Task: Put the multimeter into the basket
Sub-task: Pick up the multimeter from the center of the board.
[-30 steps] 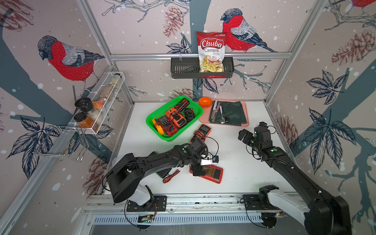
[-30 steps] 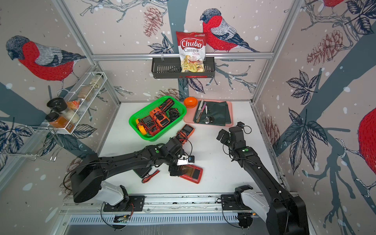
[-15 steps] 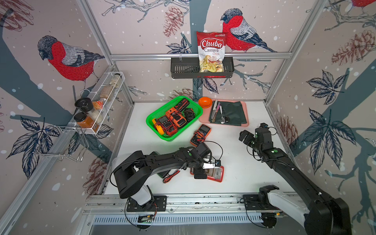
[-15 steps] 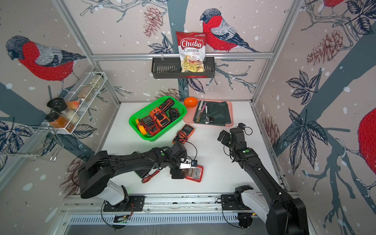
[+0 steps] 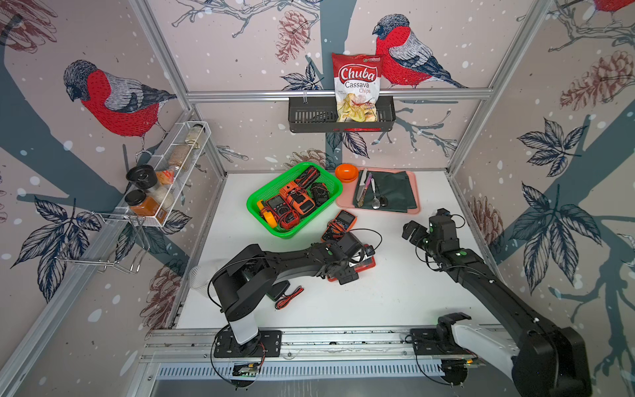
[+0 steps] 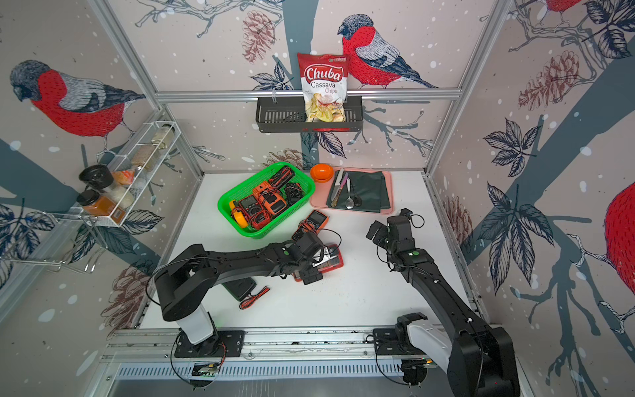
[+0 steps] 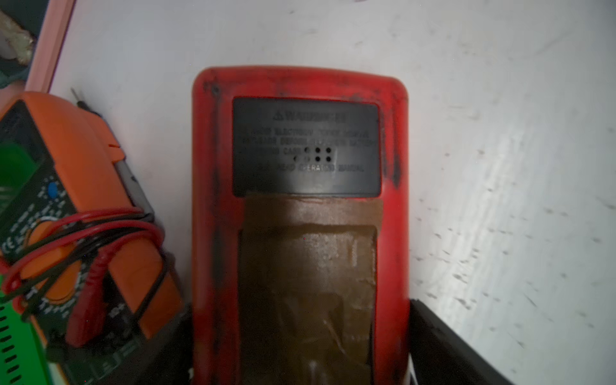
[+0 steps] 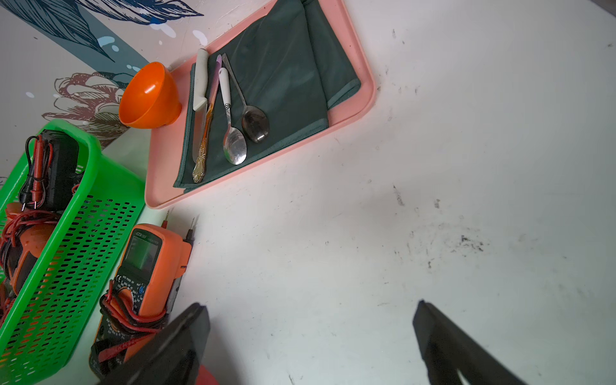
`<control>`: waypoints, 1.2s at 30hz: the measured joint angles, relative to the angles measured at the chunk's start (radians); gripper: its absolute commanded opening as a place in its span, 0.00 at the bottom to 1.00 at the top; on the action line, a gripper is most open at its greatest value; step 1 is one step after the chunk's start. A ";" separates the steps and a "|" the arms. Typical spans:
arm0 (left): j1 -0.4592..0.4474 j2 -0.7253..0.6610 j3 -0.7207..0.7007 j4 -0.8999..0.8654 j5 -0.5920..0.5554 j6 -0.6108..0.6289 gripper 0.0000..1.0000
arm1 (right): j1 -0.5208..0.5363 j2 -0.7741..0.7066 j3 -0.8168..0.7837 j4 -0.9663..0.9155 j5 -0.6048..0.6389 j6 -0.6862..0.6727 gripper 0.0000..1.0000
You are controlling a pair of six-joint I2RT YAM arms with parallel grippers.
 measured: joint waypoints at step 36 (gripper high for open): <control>0.051 -0.226 -0.242 0.265 0.005 -0.867 0.86 | 0.189 0.183 -0.188 0.679 -0.616 0.140 0.78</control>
